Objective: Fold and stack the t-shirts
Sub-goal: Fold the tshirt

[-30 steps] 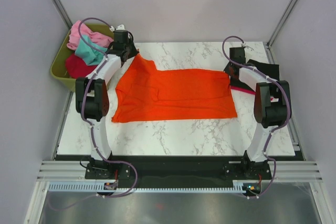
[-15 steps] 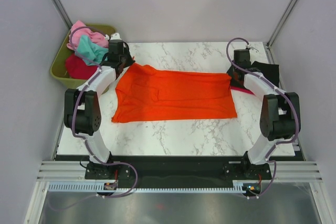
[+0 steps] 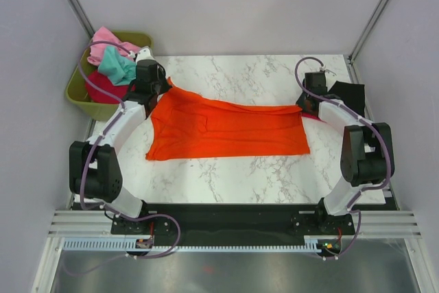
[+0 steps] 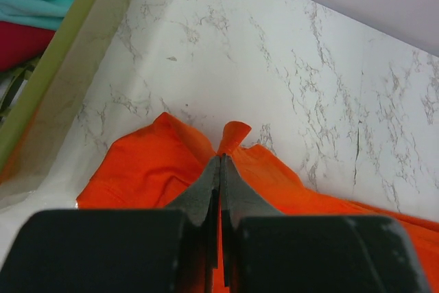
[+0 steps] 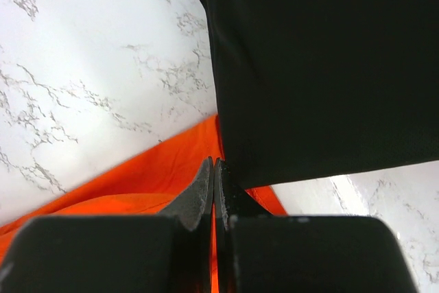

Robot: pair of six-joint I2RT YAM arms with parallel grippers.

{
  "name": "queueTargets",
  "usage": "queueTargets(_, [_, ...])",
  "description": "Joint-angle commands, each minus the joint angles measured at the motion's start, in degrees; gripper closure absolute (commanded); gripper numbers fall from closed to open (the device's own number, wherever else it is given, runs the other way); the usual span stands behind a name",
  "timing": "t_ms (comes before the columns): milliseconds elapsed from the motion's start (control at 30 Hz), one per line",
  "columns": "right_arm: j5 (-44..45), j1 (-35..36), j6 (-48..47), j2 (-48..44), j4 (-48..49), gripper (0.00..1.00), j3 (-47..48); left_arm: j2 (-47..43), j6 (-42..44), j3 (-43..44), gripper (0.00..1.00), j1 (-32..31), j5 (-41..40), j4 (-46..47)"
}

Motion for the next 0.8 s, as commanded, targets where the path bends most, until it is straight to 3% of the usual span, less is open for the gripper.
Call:
queueTargets(0, [-0.45, 0.04, -0.34, -3.24, 0.52, 1.0, -1.27, -4.34, 1.41, -2.32, 0.98, -1.23, -4.55, -0.24])
queueTargets(767, [1.3, -0.05, -0.96, -9.66, 0.7, 1.0, -9.09, -11.89, 0.01, -6.8, 0.98, -4.3, -12.28, -9.64])
